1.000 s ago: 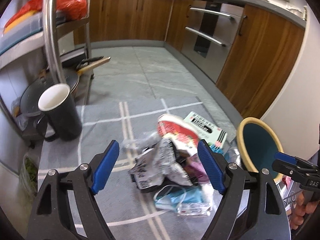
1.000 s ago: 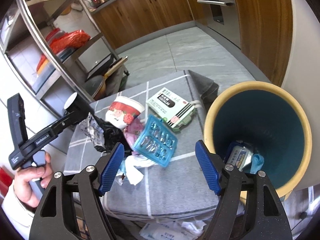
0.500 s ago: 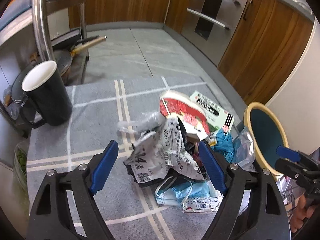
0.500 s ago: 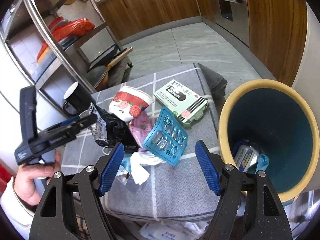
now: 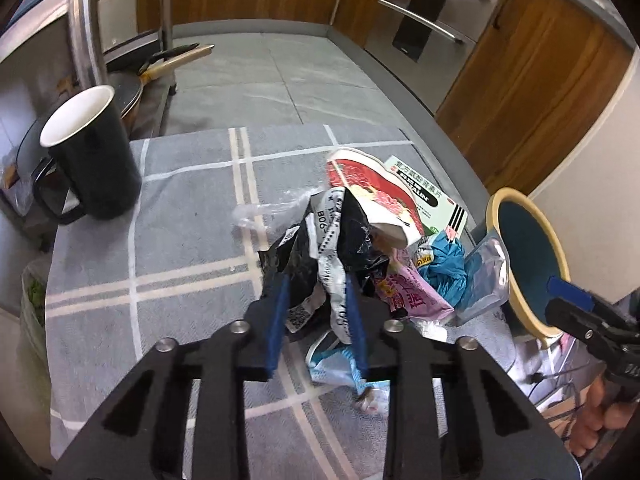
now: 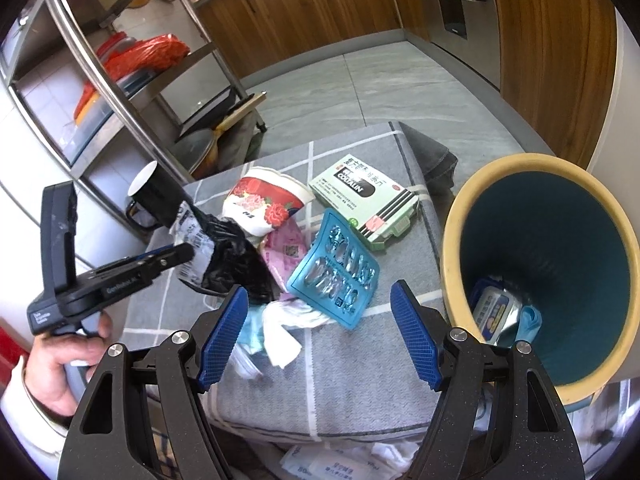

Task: Collect trash
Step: 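Grasp the black-and-white plastic bag with the left gripper while the right grasps the blister pack, then carry the plastic bag and blister pack in both grippers over the bin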

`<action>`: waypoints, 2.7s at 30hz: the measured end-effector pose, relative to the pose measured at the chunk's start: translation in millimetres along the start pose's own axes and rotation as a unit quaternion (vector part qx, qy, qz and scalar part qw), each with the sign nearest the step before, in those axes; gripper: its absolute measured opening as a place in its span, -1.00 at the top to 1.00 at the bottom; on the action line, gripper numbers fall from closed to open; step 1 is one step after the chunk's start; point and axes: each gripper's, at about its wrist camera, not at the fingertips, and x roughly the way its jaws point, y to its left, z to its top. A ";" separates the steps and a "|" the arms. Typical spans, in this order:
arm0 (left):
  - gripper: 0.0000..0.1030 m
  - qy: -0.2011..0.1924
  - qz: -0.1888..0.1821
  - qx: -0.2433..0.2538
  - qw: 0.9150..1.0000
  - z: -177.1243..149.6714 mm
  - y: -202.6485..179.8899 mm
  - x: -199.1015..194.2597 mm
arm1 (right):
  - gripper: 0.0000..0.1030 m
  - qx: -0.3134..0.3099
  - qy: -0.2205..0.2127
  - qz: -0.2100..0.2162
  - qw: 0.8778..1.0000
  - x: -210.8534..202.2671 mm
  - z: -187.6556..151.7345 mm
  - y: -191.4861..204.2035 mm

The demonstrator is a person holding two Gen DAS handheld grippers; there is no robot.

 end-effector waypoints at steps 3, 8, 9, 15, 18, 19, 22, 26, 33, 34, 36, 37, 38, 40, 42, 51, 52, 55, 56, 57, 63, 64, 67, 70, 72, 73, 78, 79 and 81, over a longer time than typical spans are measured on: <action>0.56 -0.012 -0.002 -0.017 1.000 2.7 6.9 -7.2 | -0.45 0.000 0.001 0.000 1.000 1.2 -0.7 0.5; 0.66 -0.032 -0.002 -0.033 0.999 7.2 13.2 -20.2 | -0.45 -0.006 0.006 -0.002 1.000 4.9 -3.7 3.0; 0.68 -0.033 -0.001 -0.035 0.999 8.0 14.2 -21.9 | -0.45 -0.007 0.007 -0.003 1.000 5.7 -4.1 3.3; 0.72 -0.053 0.007 -0.055 0.997 12.3 22.0 -39.1 | -0.45 -0.018 0.011 -0.010 1.000 15.9 -1.5 6.9; 0.72 -0.066 0.004 -0.059 0.996 13.3 23.6 -47.6 | -0.45 -0.022 0.014 -0.010 1.000 26.8 1.1 10.6; 0.72 -0.068 0.004 -0.059 0.996 13.7 24.0 -49.2 | -0.45 -0.023 0.015 -0.012 1.000 31.4 2.6 12.1; 0.72 -0.075 0.002 -0.055 0.996 15.0 23.4 -53.4 | -0.45 -0.023 0.014 -0.017 1.000 43.1 7.6 15.2; 0.72 -0.081 -0.005 -0.053 0.995 16.0 21.9 -56.8 | -0.45 -0.021 0.017 -0.029 0.999 53.1 11.3 11.9; 0.72 -0.089 -0.017 -0.048 0.995 18.1 14.7 -61.0 | 0.39 0.004 0.022 -0.043 0.999 49.1 6.8 -9.4; 0.72 -0.090 -0.018 -0.047 0.995 18.7 13.4 -60.9 | 0.48 0.008 0.021 -0.044 0.999 47.6 6.4 -12.2; 0.72 -0.093 -0.020 -0.044 0.995 19.7 10.3 -62.3 | 0.61 0.017 0.019 -0.044 0.999 44.9 6.2 -18.4; 0.72 -0.094 -0.021 -0.043 0.994 20.1 8.7 -63.2 | 0.69 0.021 0.020 -0.044 0.999 44.3 6.0 -21.1; 0.72 -0.095 -0.021 -0.042 0.994 21.0 8.7 -63.8 | 0.74 0.023 0.018 -0.044 0.999 43.5 5.6 -23.2; 0.72 -0.098 -0.021 -0.039 0.994 21.9 8.3 -64.7 | 0.79 0.027 0.015 -0.049 0.998 41.2 5.2 -27.3; 0.72 -0.101 -0.021 -0.039 0.994 22.5 7.4 -66.1 | 0.79 0.034 0.006 -0.052 0.998 35.9 4.8 -32.5; 0.73 -0.111 -0.040 -0.032 0.992 26.4 -4.5 -71.7 | 0.79 0.054 -0.024 -0.041 0.997 6.9 7.3 -45.3; 0.73 -0.114 -0.046 -0.032 0.992 27.3 -6.6 -73.6 | 0.79 0.056 -0.029 -0.039 0.997 2.6 7.2 -46.6; 0.73 -0.119 -0.055 -0.029 0.991 29.5 -13.6 -76.8 | 0.79 0.066 -0.039 -0.032 0.997 -7.7 8.7 -52.5; 0.73 -0.120 -0.058 -0.027 0.991 29.8 -16.6 -77.8 | 0.79 0.069 -0.042 -0.030 0.996 -10.7 8.9 -53.8; 0.73 -0.121 -0.062 -0.025 0.990 30.4 -19.6 -78.4 | 0.79 0.073 -0.046 -0.027 0.996 -15.5 9.0 -56.7; 0.73 -0.118 -0.088 -0.008 0.989 32.9 -46.4 -76.5 | 0.79 0.095 -0.070 -0.021 0.993 -41.5 7.2 -72.3; 0.73 -0.115 -0.095 -0.003 0.989 32.7 -53.9 -74.7 | 0.79 0.101 -0.076 -0.020 0.992 -48.1 6.2 -76.9; 0.73 -0.110 -0.115 0.014 0.987 31.0 -77.1 -70.0 | 0.79 0.108 -0.086 -0.025 0.990 -60.5 3.0 -86.9; 0.73 -0.104 -0.129 0.034 0.986 28.8 -101.3 -65.1 | 0.79 0.118 -0.093 -0.034 0.988 -71.6 -0.9 -98.9; 0.73 -0.098 -0.137 0.050 0.984 25.6 -120.6 -60.4 | 0.79 0.129 -0.097 -0.042 0.986 -78.0 -4.7 -110.5; 0.73 -0.095 -0.141 0.055 0.984 25.2 -127.9 -57.9 | 0.79 0.134 -0.098 -0.044 0.985 -80.7 -6.4 -115.6; 0.73 -0.073 -0.160 0.076 0.982 18.3 -168.8 -38.6 | 0.79 0.151 -0.100 -0.057 0.982 -90.0 -16.9 -135.7; 0.73 -0.069 -0.162 0.078 0.981 16.5 -175.2 -34.3 | 0.79 0.155 -0.100 -0.061 0.981 -91.6 -19.6 -140.4; 0.73 -0.062 -0.162 0.086 0.981 13.9 -186.1 -26.7 | 0.79 0.160 -0.098 -0.064 0.980 -92.9 -22.8 -146.7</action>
